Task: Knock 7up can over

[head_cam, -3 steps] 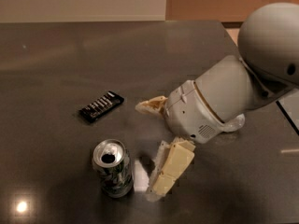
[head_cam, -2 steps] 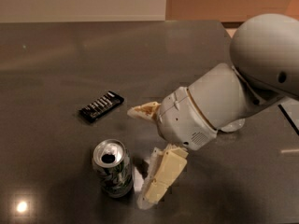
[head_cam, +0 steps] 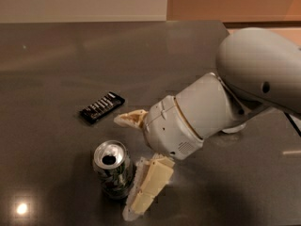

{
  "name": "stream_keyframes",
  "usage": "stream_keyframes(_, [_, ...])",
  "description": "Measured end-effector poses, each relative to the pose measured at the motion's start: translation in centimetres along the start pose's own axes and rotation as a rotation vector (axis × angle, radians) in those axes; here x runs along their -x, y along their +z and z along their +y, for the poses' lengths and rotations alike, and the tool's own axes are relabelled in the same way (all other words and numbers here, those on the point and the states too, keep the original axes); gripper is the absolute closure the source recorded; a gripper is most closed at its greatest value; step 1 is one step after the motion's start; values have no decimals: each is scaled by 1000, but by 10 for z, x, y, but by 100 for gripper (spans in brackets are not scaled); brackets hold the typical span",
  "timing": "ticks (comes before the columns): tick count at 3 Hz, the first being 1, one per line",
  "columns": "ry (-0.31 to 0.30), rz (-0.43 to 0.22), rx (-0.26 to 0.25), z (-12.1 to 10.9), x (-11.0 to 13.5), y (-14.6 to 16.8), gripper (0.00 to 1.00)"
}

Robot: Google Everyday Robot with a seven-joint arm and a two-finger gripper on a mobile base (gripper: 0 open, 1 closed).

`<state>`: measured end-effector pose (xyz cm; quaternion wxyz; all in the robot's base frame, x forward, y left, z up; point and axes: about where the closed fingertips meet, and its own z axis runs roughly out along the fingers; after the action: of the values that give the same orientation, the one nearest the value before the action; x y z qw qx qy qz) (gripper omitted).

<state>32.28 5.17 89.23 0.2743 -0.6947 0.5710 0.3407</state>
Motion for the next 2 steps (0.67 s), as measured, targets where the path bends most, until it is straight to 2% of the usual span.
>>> stream_keyframes(1, [-12, -10, 2, -1, 3, 7, 17])
stream_keyframes(2, [-16, -17, -3, -3, 4, 8, 39])
